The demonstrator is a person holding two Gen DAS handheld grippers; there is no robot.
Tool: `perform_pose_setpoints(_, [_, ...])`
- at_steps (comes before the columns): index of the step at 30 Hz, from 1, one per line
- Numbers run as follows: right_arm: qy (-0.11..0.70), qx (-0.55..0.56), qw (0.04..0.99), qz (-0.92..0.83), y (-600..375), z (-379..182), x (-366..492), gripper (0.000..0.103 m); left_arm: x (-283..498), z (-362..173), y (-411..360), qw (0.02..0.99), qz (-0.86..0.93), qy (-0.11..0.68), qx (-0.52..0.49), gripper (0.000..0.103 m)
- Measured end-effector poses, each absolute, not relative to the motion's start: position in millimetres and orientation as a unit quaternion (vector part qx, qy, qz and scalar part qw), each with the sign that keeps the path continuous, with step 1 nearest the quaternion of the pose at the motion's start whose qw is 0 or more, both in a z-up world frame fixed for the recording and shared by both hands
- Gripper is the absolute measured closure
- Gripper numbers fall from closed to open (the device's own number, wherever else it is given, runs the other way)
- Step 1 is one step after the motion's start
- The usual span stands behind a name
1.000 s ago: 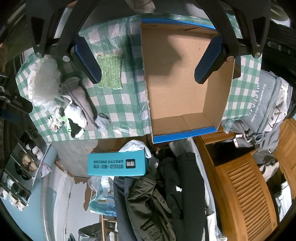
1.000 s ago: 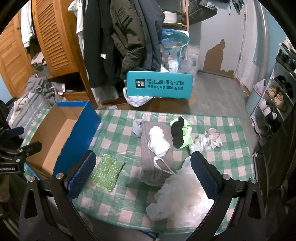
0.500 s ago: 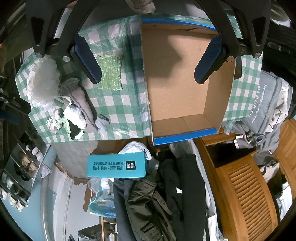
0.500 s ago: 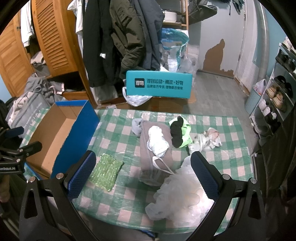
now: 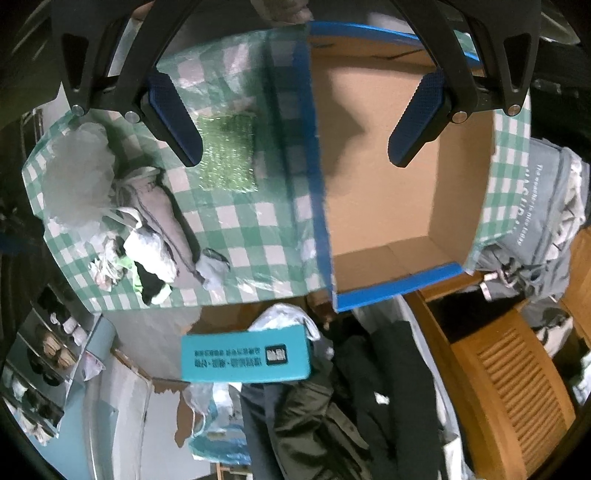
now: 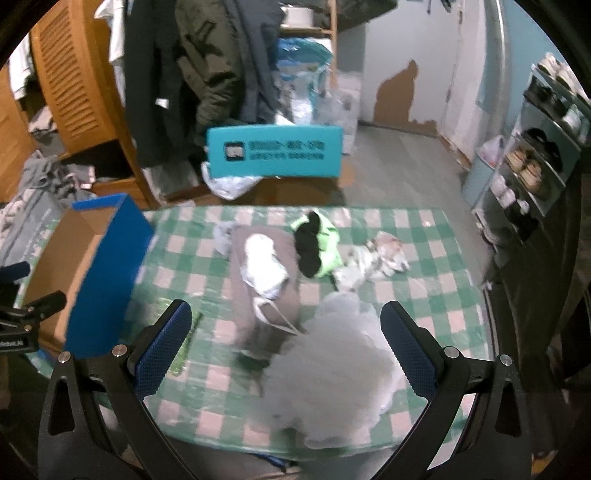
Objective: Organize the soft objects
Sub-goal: 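Grasp the green mesh pad with the left tool while the right tool grasps the white bath puff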
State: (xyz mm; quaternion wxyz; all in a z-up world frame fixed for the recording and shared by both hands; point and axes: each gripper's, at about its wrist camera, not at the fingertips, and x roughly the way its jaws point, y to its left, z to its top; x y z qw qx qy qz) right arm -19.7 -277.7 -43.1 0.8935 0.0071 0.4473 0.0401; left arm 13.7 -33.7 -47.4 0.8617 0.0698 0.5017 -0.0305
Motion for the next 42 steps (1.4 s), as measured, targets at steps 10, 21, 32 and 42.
perform_pose_setpoints(10, [0.5,0.029,0.865,0.004,-299.0,-85.5,-10.5,0.002,32.7,-79.3,-61.0,0.833,-0.05,0.546,0.073,0.001])
perform_pose_setpoints(21, [0.538,0.036,0.842,-0.011,-304.3,-121.6,0.1,0.002,44.8,-113.0,-78.2,0.807,-0.066,0.583,0.068,0.002])
perform_pose_setpoints(32, [0.577,0.019,0.816,-0.025,-306.1,-164.0,5.4,0.002,58.3,-145.3,-87.6,0.788,-0.052,0.609,0.077,0.001])
perform_pose_setpoints(42, [0.607,0.032,0.793,-0.032,-313.5,-189.8,9.5,0.002,56.5,-144.5,-93.4,0.793,-0.056,0.6,0.088,0.002])
